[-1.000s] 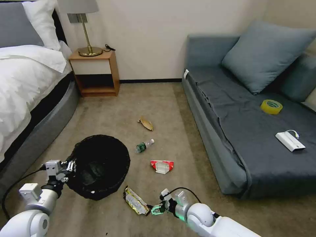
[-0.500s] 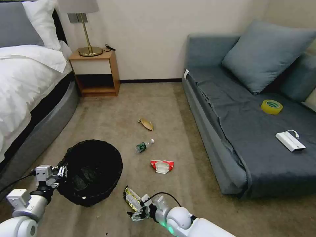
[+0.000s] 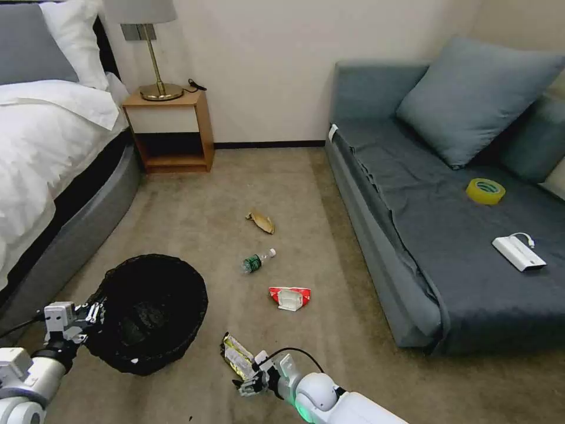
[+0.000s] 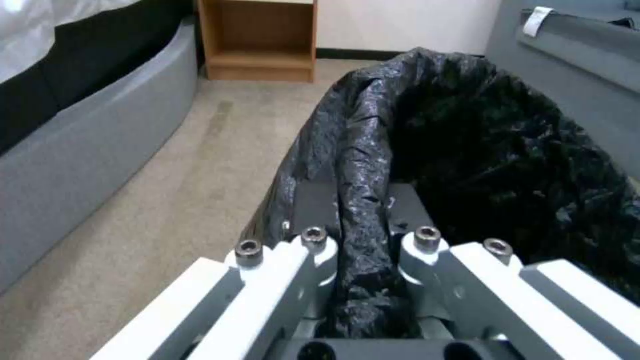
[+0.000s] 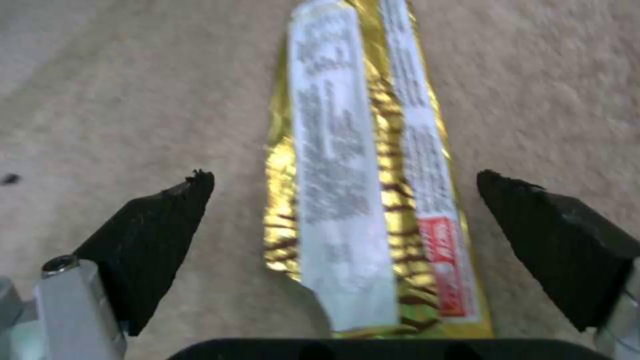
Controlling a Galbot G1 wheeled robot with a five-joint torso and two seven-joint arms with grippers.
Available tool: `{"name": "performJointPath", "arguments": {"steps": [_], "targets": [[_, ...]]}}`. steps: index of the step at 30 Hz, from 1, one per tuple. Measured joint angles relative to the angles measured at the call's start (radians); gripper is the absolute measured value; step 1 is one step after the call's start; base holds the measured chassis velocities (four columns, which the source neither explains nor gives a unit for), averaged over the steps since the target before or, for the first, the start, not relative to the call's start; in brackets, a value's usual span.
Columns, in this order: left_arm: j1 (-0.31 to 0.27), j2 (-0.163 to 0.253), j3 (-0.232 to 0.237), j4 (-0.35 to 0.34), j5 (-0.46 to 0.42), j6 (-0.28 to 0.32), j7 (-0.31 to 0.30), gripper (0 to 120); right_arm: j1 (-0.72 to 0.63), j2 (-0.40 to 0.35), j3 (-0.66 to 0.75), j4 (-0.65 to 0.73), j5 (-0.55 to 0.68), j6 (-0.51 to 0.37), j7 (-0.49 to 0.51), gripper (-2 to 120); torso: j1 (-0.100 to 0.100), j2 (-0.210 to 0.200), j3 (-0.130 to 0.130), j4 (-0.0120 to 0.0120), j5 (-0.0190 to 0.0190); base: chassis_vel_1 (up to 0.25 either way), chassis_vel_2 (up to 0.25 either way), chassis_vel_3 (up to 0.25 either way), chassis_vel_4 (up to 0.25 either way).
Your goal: Pick up the trash bin, then pick up the garbage on the floor and place it into the trash bin.
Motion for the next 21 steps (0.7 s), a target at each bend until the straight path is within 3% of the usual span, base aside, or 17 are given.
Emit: {"name": "performJointPath", "arguments": {"steps": [21], "targets": [[-0.013, -0.013, 0.000, 0.014, -0.001, -0.009, 0.003, 7, 0.003, 0.022, -0.019, -0.043, -0.021, 0.024, -0.009, 100, 0.000, 0.000, 0.000, -0.0001, 0.0001, 0.000, 0.000, 0.000, 0.000]]}}
